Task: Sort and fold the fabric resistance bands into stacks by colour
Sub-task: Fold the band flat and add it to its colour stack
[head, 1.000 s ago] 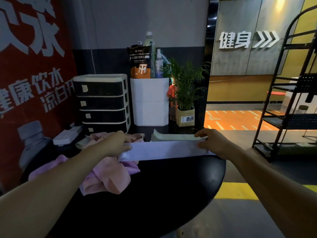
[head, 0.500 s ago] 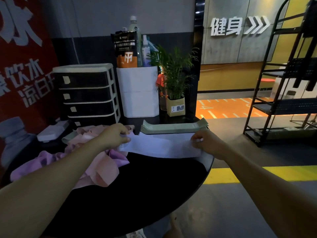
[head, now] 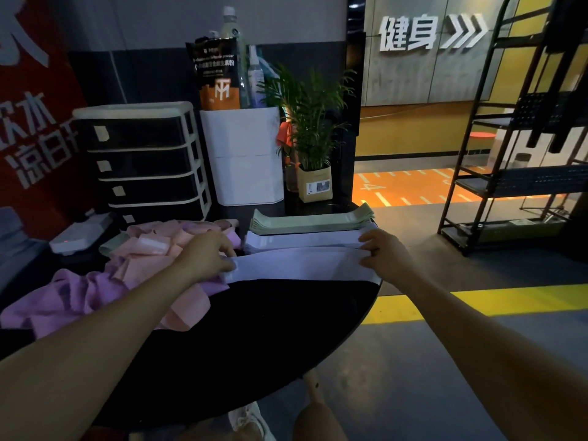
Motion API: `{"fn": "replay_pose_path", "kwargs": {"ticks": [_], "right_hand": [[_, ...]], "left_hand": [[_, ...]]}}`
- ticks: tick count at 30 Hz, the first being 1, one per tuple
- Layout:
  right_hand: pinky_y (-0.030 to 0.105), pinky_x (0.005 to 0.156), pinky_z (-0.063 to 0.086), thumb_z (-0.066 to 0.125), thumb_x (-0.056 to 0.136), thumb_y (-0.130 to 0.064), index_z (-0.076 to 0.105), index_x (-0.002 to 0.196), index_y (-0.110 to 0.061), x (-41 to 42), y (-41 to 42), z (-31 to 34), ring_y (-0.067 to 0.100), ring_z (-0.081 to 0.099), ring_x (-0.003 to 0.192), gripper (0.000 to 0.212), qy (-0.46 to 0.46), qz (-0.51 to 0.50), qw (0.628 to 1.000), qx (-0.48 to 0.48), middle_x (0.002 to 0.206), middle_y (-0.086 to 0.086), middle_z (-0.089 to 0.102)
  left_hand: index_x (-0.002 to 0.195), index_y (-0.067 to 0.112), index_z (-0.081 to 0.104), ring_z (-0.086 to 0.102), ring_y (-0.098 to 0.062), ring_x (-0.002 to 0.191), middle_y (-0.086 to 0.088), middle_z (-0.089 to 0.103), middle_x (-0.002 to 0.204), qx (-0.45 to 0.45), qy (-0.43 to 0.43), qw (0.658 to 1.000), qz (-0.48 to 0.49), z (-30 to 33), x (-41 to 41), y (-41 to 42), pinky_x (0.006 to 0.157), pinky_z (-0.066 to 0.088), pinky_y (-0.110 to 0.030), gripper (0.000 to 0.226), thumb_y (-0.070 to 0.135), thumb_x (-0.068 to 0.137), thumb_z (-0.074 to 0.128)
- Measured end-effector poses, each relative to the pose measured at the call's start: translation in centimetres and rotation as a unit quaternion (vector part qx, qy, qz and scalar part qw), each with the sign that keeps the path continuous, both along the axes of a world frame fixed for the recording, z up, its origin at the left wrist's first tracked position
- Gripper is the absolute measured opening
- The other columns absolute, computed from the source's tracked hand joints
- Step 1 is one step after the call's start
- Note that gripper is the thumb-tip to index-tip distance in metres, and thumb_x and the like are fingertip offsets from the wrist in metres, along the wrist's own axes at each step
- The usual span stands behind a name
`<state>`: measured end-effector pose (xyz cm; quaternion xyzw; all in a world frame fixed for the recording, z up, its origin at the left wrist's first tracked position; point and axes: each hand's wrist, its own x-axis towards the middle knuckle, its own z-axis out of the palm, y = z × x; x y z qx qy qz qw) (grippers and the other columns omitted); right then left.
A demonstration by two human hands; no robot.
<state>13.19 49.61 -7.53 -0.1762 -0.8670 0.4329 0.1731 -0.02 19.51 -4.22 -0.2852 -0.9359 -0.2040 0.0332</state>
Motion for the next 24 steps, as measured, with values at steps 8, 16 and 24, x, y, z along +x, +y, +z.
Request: {"fn": "replay_pose_path", "kwargs": {"ticks": [8,16,24], "right_hand": [[0.044,0.078,0.050,0.066,0.079,0.002,0.063,0.093,-0.005,1.2,0.2,-1.3,0.030,0.055,0.079,0.016,-0.021,-0.060,0.997,-0.035,0.072,0.009,0.055],[0.045,0.079,0.050,0.071,0.076,0.000,0.061,0.089,-0.007,0.2,1.4,-0.5,0.030,0.056,0.080,0.017,0.037,-0.125,0.987,-0.090,0.079,0.010,0.060],[0.024,0.067,0.036,0.071,0.077,-0.008,0.068,0.092,-0.005,-2.9,4.1,1.8,0.022,0.055,0.080,0.016,0.074,-0.191,0.979,-0.005,0.089,0.011,0.064]], "left_hand": [[0.063,0.026,0.051,0.048,-0.013,0.071,0.008,0.052,0.069,-0.051,-0.031,0.998,0.003,-0.7,0.6,-1.1,0.058,0.034,-0.023,0.027,0.017,0.075,0.073],[0.096,0.012,0.058,0.053,-0.023,0.094,-0.007,0.058,0.101,0.022,-0.018,0.999,0.033,0.6,-0.3,-0.2,0.068,0.034,-0.021,0.010,0.014,0.087,0.063],[0.073,0.012,0.059,0.055,-0.021,0.079,-0.011,0.062,0.082,0.242,-0.090,0.958,0.126,0.9,-3.8,2.6,0.080,0.048,-0.039,0.016,0.013,0.078,0.075]]}}
